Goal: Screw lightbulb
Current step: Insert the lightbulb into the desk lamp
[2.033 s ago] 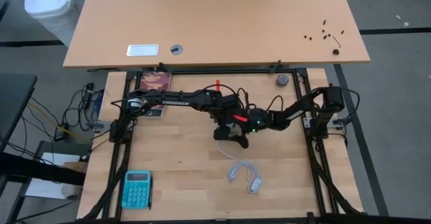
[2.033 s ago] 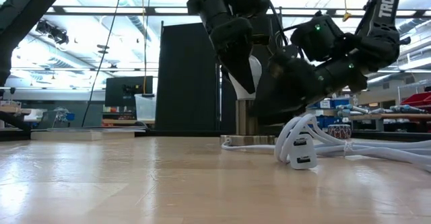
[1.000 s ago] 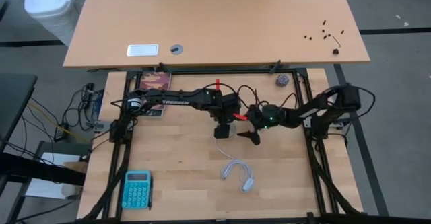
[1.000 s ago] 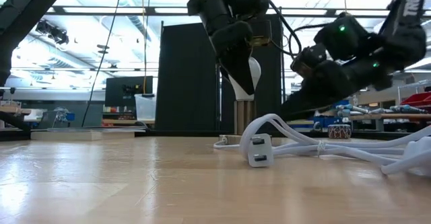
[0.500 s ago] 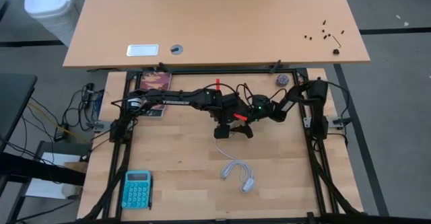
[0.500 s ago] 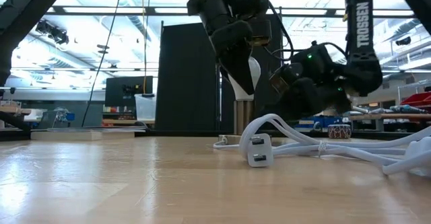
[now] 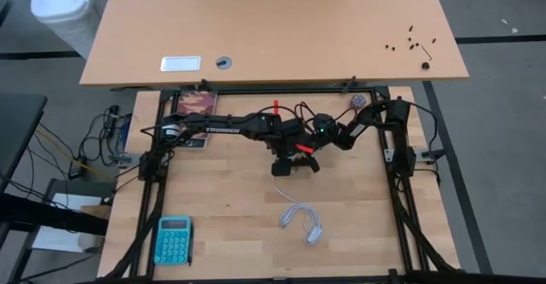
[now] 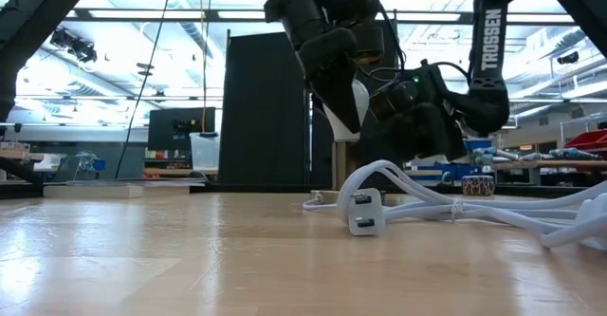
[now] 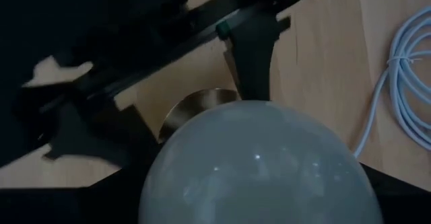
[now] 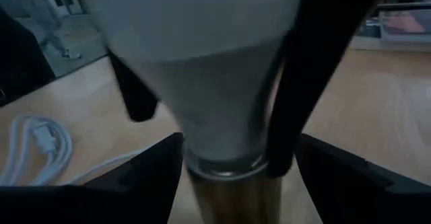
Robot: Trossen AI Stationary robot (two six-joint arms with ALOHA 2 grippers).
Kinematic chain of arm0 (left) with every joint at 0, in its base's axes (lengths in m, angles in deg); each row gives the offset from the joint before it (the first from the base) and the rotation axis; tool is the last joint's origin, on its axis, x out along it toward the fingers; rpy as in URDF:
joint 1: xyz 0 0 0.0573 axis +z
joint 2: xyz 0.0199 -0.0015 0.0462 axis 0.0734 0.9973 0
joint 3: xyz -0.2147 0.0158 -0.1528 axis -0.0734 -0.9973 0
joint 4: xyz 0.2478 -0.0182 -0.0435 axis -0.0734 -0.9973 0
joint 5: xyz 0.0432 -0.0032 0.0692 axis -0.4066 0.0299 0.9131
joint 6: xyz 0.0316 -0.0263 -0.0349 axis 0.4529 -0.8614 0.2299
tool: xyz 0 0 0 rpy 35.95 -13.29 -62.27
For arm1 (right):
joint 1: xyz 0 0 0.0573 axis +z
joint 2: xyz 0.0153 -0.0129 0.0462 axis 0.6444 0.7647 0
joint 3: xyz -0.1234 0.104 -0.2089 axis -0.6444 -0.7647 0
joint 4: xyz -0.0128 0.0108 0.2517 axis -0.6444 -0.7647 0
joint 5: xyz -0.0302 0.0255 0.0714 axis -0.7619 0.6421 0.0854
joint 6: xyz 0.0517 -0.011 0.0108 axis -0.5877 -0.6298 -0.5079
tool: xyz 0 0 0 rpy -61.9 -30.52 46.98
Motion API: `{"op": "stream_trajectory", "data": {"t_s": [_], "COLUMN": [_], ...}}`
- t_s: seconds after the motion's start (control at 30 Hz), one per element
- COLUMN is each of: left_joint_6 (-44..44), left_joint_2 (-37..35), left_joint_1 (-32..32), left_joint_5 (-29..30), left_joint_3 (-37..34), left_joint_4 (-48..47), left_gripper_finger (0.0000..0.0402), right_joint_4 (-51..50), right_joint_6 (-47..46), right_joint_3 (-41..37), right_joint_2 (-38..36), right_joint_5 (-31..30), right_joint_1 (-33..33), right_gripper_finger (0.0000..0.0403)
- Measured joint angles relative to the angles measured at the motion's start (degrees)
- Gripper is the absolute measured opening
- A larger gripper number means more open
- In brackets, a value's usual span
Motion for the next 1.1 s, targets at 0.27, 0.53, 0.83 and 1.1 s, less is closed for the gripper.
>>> {"op": "stream_trajectory", "data": {"t_s": [0.27, 0.53, 0.83, 1.1], "left_joint_6": [-1.3, -0.7, 3.47, 3.74], "left_joint_2": [0.0, 0.0, 0.0, -0.04], "left_joint_1": [-0.01, 0.04, -0.01, 0.01], "left_joint_5": [0.09, 0.09, -0.98, -1.22], "left_joint_3": [-0.02, -0.02, -0.04, 0.04], "left_joint_4": [0.09, -0.12, -0.36, -1.91], "left_gripper_finger": [0.026, 0.026, 0.026, 0.026], "right_joint_4": [-5.31, -4.59, -3.68, -2.87], "right_joint_6": [2.88, 1.44, -5.64, -10.28], "right_joint_3": [1.01, 0.57, 0.6, -0.92], "right_joint_2": [-0.02, -0.15, -0.28, -0.98], "right_joint_5": [-1.99, -4.86, -15.62, -21.8], "right_joint_1": [0.08, 1.9, 6.61, 9.7], "right_gripper_finger": [0.0238, 0.0171, 0.0183, 0.0182]}}
